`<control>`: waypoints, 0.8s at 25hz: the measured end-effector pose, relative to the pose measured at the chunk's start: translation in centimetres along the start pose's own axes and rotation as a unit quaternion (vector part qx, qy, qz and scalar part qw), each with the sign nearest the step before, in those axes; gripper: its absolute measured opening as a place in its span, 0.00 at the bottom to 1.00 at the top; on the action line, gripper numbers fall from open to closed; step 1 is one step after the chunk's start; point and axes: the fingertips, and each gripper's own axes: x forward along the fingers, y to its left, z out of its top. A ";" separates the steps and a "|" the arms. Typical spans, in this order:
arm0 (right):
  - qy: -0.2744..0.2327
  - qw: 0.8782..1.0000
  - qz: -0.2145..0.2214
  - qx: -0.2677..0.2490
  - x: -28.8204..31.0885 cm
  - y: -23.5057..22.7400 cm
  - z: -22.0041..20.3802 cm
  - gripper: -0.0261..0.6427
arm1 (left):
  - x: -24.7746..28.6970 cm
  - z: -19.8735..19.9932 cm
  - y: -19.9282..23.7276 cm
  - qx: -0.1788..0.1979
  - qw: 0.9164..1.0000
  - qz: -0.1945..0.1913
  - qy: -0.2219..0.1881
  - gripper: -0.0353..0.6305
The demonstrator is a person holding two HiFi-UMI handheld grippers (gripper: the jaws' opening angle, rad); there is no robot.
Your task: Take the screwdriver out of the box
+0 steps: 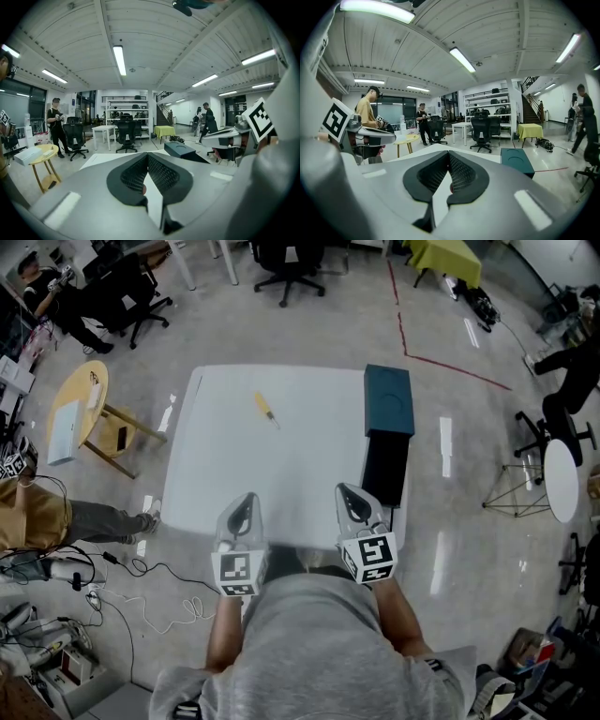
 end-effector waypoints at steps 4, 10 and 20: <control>-0.002 1.000 0.000 0.001 -0.4 0.0 -0.1 0.04 | -0.2 0.0 -0.2 0.001 1.000 0.001 -0.001 0.07; -0.004 1.000 0.000 0.000 -0.7 0.4 -0.2 0.04 | -0.8 -0.2 -0.2 0.001 1.000 0.002 -0.003 0.07; -0.005 1.000 0.003 -0.001 -0.6 0.9 0.2 0.04 | -1.0 0.0 0.1 0.002 1.000 0.002 -0.002 0.07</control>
